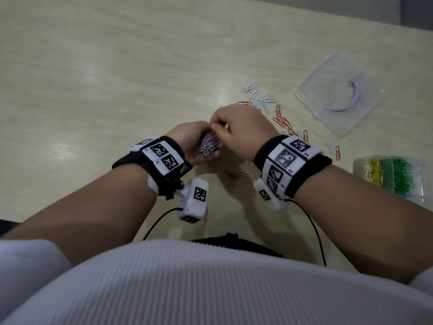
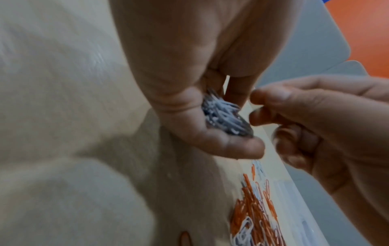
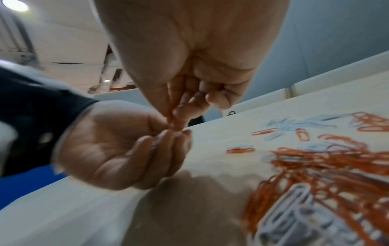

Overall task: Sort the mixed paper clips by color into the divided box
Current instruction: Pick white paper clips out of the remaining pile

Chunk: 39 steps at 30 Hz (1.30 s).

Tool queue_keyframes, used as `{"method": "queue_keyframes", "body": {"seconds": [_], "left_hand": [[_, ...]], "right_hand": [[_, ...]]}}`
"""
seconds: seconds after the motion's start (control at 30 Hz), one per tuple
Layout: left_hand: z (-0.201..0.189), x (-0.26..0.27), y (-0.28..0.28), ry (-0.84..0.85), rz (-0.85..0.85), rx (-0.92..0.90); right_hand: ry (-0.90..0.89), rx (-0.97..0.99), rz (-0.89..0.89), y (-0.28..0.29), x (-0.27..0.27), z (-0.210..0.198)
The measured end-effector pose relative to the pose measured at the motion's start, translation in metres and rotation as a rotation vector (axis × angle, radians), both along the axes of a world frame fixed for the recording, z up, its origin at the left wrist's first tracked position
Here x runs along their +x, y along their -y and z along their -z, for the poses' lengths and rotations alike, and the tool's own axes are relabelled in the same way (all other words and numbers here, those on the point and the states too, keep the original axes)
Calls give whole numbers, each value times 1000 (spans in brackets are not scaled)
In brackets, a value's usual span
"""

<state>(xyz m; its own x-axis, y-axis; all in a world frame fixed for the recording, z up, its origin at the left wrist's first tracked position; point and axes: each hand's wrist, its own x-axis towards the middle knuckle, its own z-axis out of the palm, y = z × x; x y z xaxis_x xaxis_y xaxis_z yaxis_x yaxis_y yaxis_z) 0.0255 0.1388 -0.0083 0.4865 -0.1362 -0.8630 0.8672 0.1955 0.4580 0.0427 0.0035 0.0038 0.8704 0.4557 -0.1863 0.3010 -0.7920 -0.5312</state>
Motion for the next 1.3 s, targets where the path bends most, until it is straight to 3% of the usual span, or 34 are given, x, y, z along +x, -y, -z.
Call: {"method": "queue_keyframes", "body": {"seconds": [0.1,0.23,0.3,0.47,0.77,0.9,1.0,1.13,1.23,1.3], "left_hand": [[2,3,0,-47,3,-30],[3,4,0,-71,1,-21],[4,4,1,-76,9,-27],[5,6,3,-75,34,-19],[2,6,9,-52,30,-11],[4,7,10,-43,2,-23],[6,6,12,-32,-46,-48],[7,5,15,19,-87,-116],[8,4,12,-12,-124,-160],[7,4,10,-44,-122,-161]], "right_hand": [[93,-182,133,17,28,6],[-68,-457,14,35,51,0],[-107,-497,-47,40,56,1],[59,-487,-14,45,61,17],[55,-423,104,52,59,28],[69,-240,202,47,47,13],[73,-79,82,26,22,-1],[-38,-63,-73,6,0,-2],[-25,98,93,11,6,-2],[15,103,270,21,19,4]]}}
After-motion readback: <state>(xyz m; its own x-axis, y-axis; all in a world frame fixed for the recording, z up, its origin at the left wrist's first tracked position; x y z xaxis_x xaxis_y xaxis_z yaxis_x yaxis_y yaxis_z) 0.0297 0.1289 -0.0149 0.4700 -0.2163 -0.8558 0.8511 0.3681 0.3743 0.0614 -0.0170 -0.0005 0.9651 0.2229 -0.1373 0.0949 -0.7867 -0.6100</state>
